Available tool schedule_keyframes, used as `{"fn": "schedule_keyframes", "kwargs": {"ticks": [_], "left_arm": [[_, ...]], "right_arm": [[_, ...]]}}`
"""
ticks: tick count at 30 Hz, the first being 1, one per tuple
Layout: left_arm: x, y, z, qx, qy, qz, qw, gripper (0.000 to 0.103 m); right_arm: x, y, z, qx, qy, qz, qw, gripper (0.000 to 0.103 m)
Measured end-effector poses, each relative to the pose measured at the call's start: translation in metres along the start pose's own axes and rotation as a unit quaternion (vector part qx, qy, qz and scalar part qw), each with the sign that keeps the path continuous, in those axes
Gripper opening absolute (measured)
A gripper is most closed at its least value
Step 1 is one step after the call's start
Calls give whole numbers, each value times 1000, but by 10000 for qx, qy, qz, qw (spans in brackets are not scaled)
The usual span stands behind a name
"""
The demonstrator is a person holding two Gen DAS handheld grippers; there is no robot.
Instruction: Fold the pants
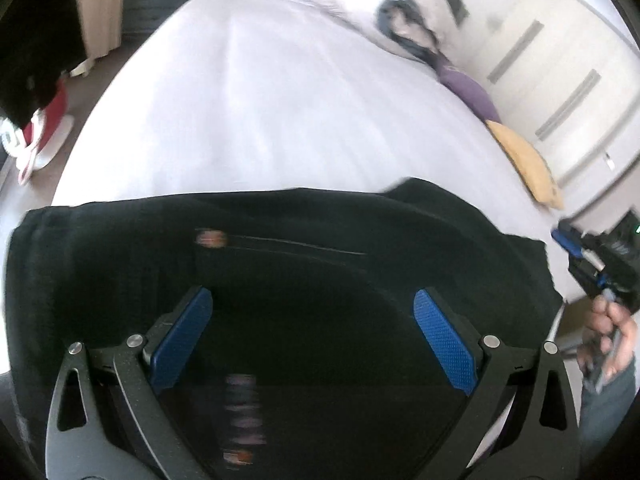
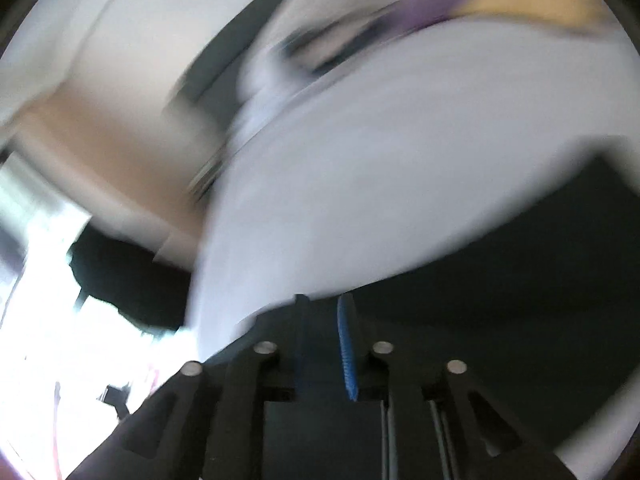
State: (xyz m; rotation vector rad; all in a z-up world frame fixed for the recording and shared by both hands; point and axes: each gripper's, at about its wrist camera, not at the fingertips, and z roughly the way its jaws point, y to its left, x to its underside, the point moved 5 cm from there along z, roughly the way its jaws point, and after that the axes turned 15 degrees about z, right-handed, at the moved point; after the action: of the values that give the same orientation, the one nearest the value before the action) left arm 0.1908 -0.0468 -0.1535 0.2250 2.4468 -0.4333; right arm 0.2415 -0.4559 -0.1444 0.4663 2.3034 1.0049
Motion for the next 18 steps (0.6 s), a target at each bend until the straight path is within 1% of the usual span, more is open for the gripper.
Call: {"fn": "schedule_keyframes", "kwargs": {"ticks": [1,2,3,4,5,6,7,8,9,10,11,12,13,14,15,16,17,18], "left_arm": [[2,5,0,-21,14,-41,10000,102],[6,11,0,-15,41,-77,10000,102],[10,15,1,-2,65,-77,9999,102],[14,18,0,10,79,-50,10000,102],[17,18,-1,38,56,16,10000,102],[20,16,-2,34,33,79,10000,102],[21,16,-2,11,19,140,9999,102],[21,15,-2,-1,2,184,9998,102],[21,15,-1,6,-25,187,9998,102],[22,18,-1,46,-56,156,9999,102],[25,19,1,76,-87,128,9999,102],[28,20,1,101,-115,113,9998,102],[28,21,1,115,-145,114,9998,102],[29,21,1,117,-161,116,9997,102],[28,22,1,126,-183,105,9997,102],[28,22,2,135,-204,92,9997,102],[35,18,3,132,-218,89,9996,102],[36,18,3,122,-231,88,9996,102]], "right_arm": [[16,26,27,-193,415,-268,9986,31],[38,54,64,-372,980,-571,9928,35],[51,67,88,-414,1350,-708,9874,40],[66,75,116,-399,1813,-832,9791,41],[74,76,137,-319,2088,-888,9734,41],[82,70,159,-92,2250,-910,9700,41],[84,59,180,197,2396,-919,9663,34],[76,50,192,350,2411,-882,9658,21],[65,35,201,411,2336,-710,9689,0],[51,19,203,486,2180,-433,9738,0],[33,5,200,408,1907,-65,9808,0],[16,-2,198,397,1686,136,9848,0],[-5,-15,189,654,1220,246,9901,0],[-23,-25,175,965,717,252,9924,0],[-33,-30,165,1120,475,306,9921,0],[-38,-36,154,1242,277,408,9910,11],[-43,-35,140,1273,119,475,9907,13],[-40,-27,127,1060,91,396,9935,16]]}}
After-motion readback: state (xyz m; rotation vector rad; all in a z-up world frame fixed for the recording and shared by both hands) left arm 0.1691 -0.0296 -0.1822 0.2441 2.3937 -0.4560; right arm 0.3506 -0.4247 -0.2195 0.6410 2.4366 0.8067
